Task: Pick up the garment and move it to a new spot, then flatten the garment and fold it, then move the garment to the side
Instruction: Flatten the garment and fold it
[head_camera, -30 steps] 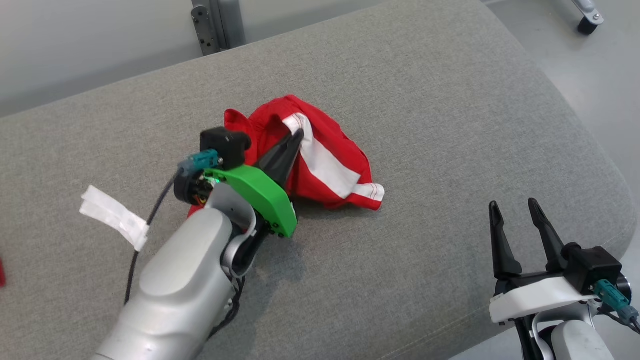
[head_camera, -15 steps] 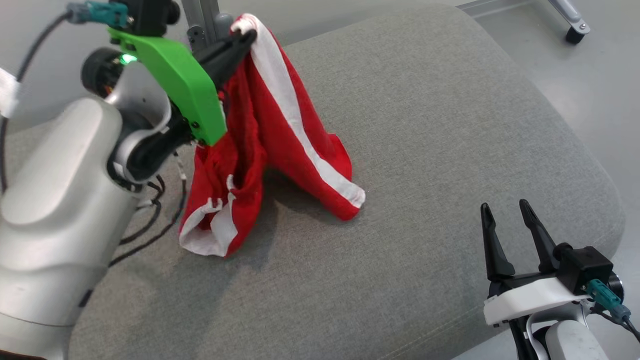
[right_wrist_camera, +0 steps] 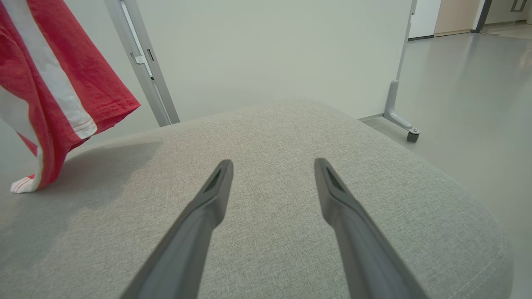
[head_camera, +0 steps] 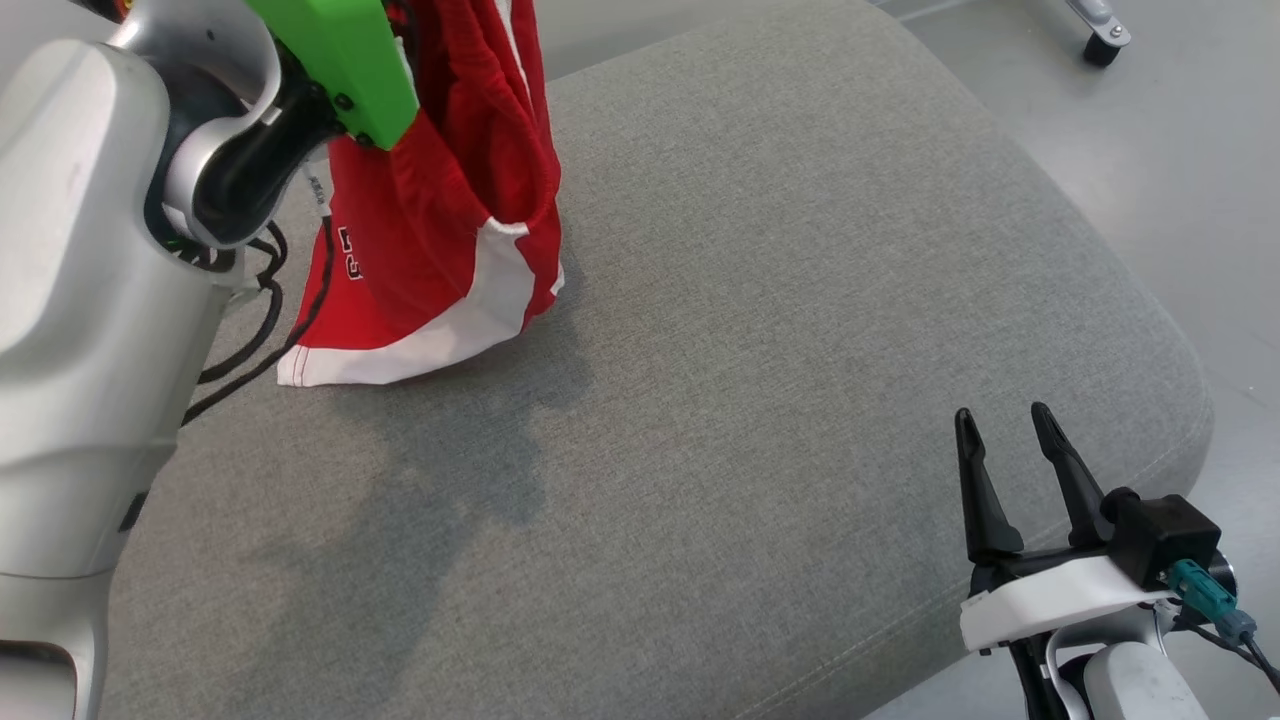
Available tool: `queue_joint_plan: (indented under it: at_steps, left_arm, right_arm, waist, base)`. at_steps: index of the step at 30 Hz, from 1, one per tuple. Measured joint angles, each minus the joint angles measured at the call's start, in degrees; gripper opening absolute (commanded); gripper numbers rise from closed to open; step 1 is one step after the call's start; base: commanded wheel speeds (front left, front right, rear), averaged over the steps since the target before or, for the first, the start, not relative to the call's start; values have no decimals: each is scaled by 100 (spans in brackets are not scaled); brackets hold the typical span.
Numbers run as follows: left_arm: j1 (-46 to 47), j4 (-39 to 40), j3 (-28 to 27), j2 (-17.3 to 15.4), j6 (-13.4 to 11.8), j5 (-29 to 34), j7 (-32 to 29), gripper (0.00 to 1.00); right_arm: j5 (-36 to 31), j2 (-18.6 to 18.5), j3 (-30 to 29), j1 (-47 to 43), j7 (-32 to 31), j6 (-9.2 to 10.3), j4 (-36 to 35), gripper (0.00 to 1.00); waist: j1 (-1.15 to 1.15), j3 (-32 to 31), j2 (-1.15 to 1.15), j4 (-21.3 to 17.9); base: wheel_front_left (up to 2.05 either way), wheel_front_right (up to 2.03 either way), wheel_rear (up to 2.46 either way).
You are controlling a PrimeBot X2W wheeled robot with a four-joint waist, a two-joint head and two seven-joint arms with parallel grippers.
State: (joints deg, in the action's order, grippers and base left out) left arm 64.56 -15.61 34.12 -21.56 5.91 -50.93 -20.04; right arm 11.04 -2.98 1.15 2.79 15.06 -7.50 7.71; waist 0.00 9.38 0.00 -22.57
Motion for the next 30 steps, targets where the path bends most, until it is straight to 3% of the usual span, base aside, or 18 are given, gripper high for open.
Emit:
queue_joint_plan:
  at_steps: [6, 9, 14, 18, 22, 27, 30]
  left_arm:
    - [-757, 764, 191, -34, 71, -376, -2, 0]
    - [-1437, 1488, 314, -226, 41, -500, -5, 0]
    - [-3108, 2828, 339, -820, -470, -725, 97, 0]
    - [-4578, 3352, 196, -1249, -891, -1096, 431, 0]
    - [-5924, 2947, 65, -1438, -1099, -1308, 1148, 0]
    - [-6217, 1714, 66, -1120, -994, -1160, 1862, 0]
    - [-6205, 1055, 168, -722, -815, -1112, 2111, 0]
  right_arm:
    - [57, 3, -122, -27, 0, 0, -36, 100]
    - [57, 3, -179, -80, 0, 0, -47, 100]
    - [20, 7, -248, -177, 0, 0, -59, 100]
    - [-53, 7, -321, -325, 0, 0, -65, 100]
    - [-96, -79, -321, -405, 0, 0, -65, 100]
    - [-112, -244, -192, -406, 0, 0, -47, 100]
    - [-119, -338, -133, -402, 0, 0, -27, 100]
  waist:
    - [0, 22, 0, 74]
    - [0, 16, 0, 159]
    - [0, -29, 0, 361]
    - [0, -87, 0, 608]
    - [0, -169, 0, 1030]
    - [0, -237, 0, 1526]
    - [0, -279, 0, 1833]
  base:
    - [0, 0, 0]
    - [0, 0, 0]
    - [0, 0, 0]
    - [0, 0, 0]
    - [0, 0, 0]
    - [0, 0, 0]
    - [0, 0, 0]
